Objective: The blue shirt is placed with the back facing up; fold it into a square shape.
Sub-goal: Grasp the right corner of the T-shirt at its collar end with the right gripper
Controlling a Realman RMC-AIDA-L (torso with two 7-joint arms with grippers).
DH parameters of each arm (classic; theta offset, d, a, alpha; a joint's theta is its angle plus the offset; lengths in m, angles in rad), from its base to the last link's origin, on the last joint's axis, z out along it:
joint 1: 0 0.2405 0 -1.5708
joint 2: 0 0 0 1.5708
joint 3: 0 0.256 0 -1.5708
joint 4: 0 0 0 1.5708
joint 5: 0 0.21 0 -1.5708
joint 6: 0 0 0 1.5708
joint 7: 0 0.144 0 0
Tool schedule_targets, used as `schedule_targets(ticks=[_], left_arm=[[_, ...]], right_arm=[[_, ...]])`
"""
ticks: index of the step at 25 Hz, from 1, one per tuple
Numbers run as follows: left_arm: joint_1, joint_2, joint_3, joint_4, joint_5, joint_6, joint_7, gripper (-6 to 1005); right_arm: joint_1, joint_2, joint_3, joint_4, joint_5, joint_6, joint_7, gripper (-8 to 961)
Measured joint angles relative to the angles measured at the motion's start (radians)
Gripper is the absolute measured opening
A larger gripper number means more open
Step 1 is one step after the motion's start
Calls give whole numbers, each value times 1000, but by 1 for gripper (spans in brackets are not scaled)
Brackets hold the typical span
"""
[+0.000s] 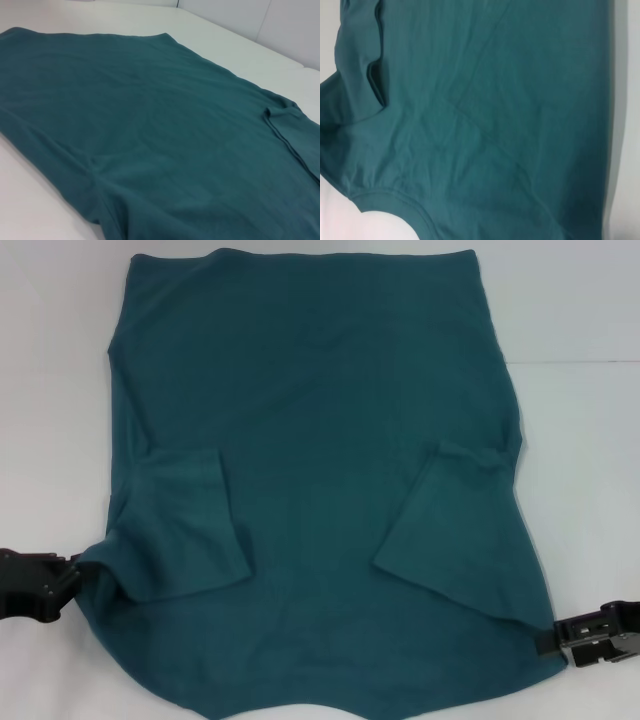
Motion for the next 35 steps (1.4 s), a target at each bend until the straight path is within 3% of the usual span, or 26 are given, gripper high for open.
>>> schedule_targets(ticks=[20,35], left_arm=[[-7,2,0,0,0,-9,0,24],[-10,2,0,-5,0,-21,3,24]], right_arm=[[8,11,-12,0,-2,8,9,900],[72,51,-21,0,-1,14,2,899]])
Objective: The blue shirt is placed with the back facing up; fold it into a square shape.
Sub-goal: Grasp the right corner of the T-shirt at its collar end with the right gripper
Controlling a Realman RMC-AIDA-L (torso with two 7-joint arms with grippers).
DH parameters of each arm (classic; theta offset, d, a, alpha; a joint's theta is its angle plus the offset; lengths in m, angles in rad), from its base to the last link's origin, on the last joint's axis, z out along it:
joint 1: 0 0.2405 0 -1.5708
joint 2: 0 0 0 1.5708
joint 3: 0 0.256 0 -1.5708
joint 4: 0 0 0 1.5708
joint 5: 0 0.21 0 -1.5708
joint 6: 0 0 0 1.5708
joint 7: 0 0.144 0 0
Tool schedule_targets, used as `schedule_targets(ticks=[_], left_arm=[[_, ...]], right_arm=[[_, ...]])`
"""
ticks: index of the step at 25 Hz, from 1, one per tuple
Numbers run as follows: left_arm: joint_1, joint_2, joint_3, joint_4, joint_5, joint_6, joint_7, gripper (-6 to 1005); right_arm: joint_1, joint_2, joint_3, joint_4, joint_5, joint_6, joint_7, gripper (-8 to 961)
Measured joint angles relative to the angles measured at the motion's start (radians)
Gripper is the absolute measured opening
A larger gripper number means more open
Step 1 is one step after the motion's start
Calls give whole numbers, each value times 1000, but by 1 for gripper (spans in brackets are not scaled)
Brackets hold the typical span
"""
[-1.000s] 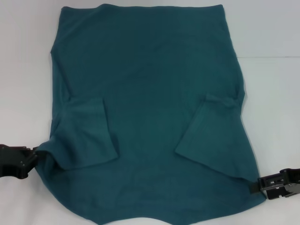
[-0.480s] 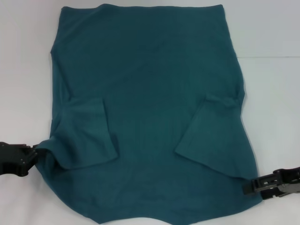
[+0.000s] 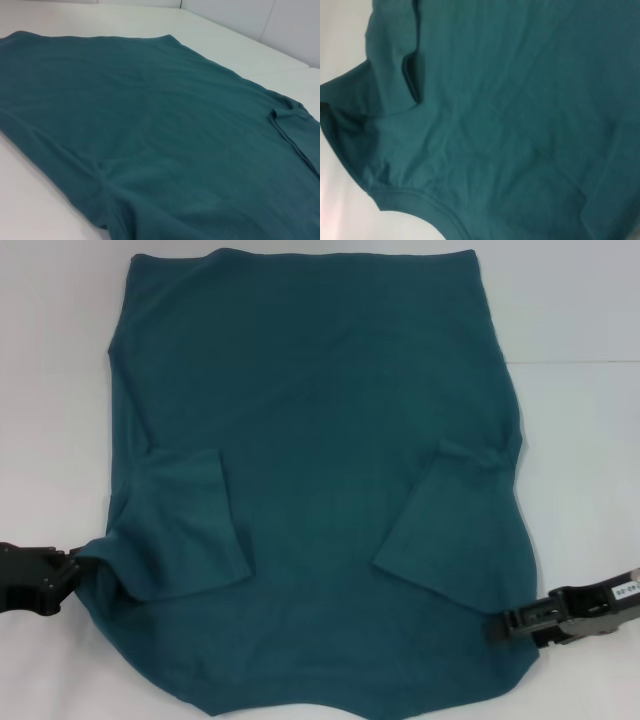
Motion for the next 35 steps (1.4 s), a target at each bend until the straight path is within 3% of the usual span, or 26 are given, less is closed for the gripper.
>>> schedule_targets(ticks=[13,35], left_arm=[[-8,0,0,-14,0,-10,10,24],[-12,0,0,-16,0,-16,10,24]], right_arm=[[42,26,-7,12,5,-9,-15,898],[52,14,-36,42,-26,10,35,896]])
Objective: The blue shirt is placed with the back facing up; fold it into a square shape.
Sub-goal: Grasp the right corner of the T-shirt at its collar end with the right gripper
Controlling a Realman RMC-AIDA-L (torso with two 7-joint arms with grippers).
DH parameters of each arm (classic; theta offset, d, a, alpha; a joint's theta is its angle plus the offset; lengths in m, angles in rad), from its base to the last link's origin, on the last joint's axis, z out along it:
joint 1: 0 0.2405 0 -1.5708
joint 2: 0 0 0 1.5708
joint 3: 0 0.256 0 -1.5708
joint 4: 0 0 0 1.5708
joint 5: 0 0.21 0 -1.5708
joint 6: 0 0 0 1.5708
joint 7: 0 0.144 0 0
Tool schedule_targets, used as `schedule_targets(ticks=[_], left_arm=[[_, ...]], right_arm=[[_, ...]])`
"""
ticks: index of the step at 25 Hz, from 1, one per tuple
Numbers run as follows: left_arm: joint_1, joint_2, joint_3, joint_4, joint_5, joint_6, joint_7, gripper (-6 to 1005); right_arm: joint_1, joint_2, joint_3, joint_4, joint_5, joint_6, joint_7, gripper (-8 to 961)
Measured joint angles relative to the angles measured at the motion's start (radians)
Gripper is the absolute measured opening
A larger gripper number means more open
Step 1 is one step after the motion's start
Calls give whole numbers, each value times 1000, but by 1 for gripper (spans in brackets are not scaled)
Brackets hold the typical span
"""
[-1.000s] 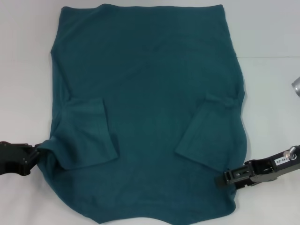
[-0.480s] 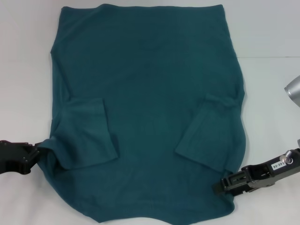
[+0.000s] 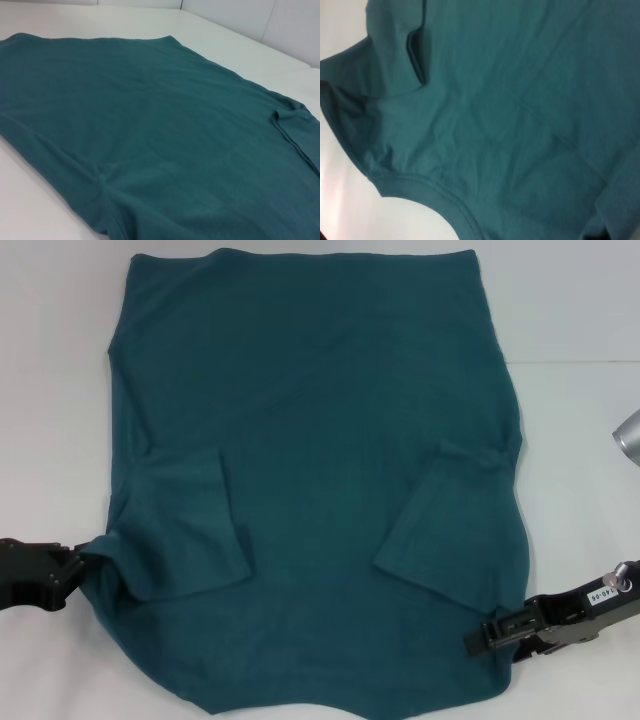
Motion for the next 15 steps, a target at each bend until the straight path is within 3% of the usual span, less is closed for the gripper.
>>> schedule_targets(ticks=[15], left_arm=[[-2,0,0,-2,0,0,4,24]], right_arm=[[-9,9,11,12,43,27,-24,895]])
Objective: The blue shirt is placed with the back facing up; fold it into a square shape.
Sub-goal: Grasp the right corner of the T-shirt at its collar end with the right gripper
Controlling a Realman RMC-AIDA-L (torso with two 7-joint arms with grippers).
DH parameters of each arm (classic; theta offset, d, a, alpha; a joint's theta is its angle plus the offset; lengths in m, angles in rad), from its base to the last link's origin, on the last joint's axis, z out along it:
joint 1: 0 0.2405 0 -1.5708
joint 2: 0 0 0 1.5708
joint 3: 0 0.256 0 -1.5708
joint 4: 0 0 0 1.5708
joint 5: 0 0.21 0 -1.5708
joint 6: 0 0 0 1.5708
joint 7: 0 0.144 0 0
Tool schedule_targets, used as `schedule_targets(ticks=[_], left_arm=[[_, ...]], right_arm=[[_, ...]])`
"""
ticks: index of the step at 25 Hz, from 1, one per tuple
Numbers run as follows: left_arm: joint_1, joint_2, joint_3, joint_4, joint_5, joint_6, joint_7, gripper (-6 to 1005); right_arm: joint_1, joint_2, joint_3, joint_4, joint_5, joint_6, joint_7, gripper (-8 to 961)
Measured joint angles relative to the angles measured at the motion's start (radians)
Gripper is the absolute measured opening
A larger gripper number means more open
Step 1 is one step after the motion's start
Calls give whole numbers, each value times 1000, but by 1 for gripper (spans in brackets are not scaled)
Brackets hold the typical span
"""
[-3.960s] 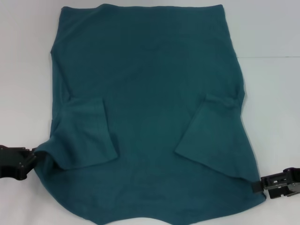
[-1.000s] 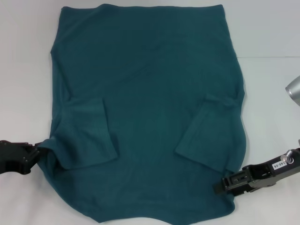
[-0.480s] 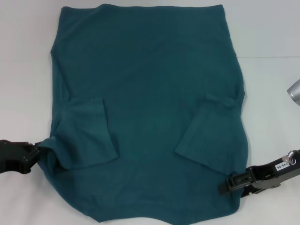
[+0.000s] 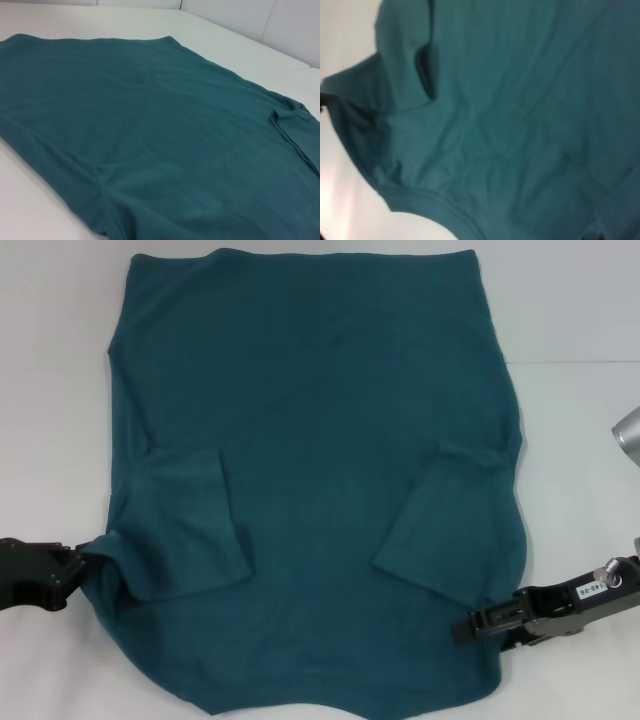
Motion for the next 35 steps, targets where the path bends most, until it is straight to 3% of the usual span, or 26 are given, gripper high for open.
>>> schedule_targets(ticks=[11,18,31,35], left_arm=[[0,0,-4,-12,0,0,22,24],[4,-1,-2,-13,0,7,22,24],[2,-2,0,-14,0,9,22,24],[2,-2,0,-13,0,9,21,24]], right_arm=[[-55,-10,79,42,60,-5,-56,876],[-93,1,173,43,61,-2,-90,843],[-111,4,172,43,48,2,-96,784],[-119,4,171,33,38,16,-96,703]])
